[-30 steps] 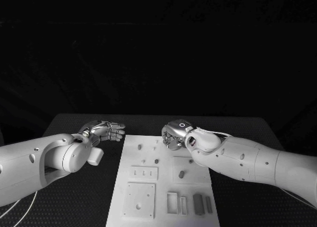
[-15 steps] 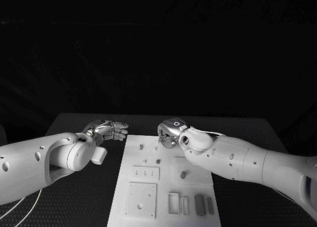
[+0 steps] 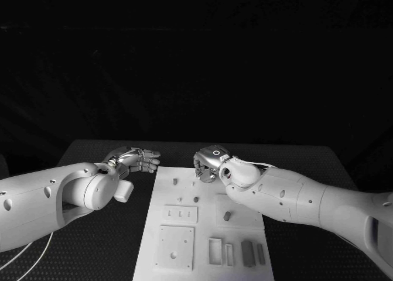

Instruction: Assemble the parts on the task board

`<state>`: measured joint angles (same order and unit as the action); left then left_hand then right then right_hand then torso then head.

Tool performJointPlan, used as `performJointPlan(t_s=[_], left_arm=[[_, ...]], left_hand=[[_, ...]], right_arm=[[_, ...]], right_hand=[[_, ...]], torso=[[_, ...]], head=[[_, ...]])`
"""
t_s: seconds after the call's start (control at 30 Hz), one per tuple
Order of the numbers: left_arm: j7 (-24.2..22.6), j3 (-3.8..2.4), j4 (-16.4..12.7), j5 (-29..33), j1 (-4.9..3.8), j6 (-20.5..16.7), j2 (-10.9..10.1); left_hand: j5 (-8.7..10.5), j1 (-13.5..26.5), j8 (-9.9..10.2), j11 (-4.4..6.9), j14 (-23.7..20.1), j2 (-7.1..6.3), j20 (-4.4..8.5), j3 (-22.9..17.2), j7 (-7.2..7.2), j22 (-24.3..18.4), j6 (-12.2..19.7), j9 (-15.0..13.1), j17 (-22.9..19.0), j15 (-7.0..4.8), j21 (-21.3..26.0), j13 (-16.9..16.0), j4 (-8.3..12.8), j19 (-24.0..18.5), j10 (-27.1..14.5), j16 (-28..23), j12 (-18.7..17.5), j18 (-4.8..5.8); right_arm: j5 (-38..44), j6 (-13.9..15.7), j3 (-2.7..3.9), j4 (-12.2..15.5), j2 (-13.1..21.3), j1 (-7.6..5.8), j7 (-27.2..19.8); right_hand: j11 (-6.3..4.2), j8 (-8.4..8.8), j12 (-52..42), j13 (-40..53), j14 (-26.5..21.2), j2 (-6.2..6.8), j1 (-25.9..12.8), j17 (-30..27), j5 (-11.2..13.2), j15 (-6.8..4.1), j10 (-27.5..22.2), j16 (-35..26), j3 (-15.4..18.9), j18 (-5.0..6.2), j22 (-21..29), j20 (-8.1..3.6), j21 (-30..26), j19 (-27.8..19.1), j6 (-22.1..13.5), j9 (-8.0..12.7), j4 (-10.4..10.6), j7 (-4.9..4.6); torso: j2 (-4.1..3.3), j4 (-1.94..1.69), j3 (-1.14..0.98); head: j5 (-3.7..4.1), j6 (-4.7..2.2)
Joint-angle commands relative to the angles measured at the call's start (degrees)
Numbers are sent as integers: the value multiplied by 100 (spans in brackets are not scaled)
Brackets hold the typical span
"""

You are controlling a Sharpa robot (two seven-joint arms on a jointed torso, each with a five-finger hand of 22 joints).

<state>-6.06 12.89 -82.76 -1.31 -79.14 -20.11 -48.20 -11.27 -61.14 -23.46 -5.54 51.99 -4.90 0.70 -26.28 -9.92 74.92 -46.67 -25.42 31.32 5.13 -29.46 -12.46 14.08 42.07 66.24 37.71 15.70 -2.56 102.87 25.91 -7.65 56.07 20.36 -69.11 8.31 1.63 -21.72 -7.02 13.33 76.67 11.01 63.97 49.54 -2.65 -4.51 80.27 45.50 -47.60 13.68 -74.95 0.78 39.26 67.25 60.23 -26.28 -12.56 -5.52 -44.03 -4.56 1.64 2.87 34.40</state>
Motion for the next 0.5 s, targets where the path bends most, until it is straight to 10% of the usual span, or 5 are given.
performJointPlan(t_s=[0.03, 0.5], left_arm=[[-58, -7, -31, -10, -27, 68, -1], [-50, -7, -60, -20, -88, 54, -19]], left_hand=[[10, 58, 36, -1, -41, -16, 0, -32, -10, 104, 23, -8, -8, -7, -21, -7, -7, -50, -27, 25, -35, -33], [10, 55, 37, -1, -43, -21, 0, -34, -9, 104, 23, -10, -9, -7, -22, -9, -3, -52, -27, 26, -36, -34]], right_arm=[[123, -37, -2, -21, -15, 14, 31], [148, -48, -6, -67, -61, 26, 11]], right_hand=[[-26, -15, 22, 7, 0, 12, 51, 6, -13, -37, 32, 34, -39, 132, -133, -39, 32, -16, 29, -103, -3, -9], [-26, -15, 23, 11, 0, 16, 52, 6, -13, -37, 34, 41, -41, 132, -133, -41, 41, -16, 30, -105, -3, -9]], torso=[[-17, 0, 3], [-65, -44, 13]], head=[[-14, 12], [-26, 21]])
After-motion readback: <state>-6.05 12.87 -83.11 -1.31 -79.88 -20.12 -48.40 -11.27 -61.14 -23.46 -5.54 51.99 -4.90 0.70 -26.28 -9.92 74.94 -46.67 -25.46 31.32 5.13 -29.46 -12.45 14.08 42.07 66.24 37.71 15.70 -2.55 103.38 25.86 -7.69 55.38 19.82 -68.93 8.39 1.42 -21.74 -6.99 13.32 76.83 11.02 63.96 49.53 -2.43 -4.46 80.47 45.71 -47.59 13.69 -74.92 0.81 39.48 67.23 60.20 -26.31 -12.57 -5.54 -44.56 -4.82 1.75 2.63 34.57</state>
